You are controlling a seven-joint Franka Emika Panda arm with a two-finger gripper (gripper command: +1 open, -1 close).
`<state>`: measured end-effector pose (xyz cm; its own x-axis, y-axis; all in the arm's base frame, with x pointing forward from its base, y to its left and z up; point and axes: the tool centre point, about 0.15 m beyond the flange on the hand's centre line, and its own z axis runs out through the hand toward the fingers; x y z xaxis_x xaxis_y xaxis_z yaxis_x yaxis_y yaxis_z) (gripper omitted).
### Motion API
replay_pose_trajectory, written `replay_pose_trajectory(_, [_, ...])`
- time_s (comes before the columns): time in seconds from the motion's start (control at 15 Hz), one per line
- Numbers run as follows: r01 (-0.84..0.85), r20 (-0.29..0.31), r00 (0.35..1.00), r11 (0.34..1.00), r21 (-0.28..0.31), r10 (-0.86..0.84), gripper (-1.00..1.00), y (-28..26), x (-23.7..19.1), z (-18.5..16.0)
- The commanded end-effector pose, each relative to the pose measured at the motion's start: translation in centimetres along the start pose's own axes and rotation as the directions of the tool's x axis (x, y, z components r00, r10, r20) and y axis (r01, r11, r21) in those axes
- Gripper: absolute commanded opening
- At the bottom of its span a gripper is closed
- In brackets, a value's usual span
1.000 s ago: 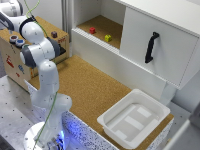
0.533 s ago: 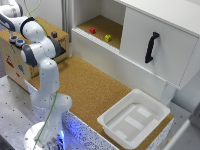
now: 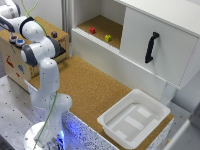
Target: Push the red button to turn on the red light
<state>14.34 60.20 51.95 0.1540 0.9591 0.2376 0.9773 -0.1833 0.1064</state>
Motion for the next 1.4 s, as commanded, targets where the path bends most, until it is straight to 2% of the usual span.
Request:
replay_pose_trajectory(0.0, [-0.021,0.109,0.994,0.999,-0.032,0.024,-1.00,0.6,1.8,1.4])
replay_pose_trajectory(0.13, [-0.021,0.143,0.989,1.000,-0.023,0.024,-1.00,0.7,1.3,3.9])
replay_pose_trajectory(0.27, [-0.015,0.203,0.979,0.999,-0.032,0.021,-1.00,0.6,0.3,6.9])
replay_pose_trajectory(0.33, [-0.040,0.202,0.979,0.999,-0.017,0.043,-1.00,0.7,-0.2,7.9])
replay_pose_trajectory(0.53, [-0.064,0.201,0.977,0.998,-0.028,0.069,-1.00,0.7,-0.5,8.9])
replay_pose_trajectory(0.67, [-0.045,0.173,0.983,0.998,-0.052,0.054,-1.00,0.3,-0.1,6.5])
replay_pose_trajectory(0.8, [-0.035,0.112,0.993,0.997,-0.073,0.044,-1.00,0.0,0.6,1.3])
replay_pose_trajectory(0.93, [-0.016,0.085,0.996,0.997,-0.079,0.022,-1.00,-0.1,0.7,-2.2])
replay_pose_trajectory(1.0, [-0.023,0.081,0.996,0.997,-0.079,0.030,1.00,0.2,0.5,-2.9])
replay_pose_trajectory(1.33, [-0.074,0.071,0.994,0.994,-0.084,0.080,1.00,2.5,-1.5,-2.0])
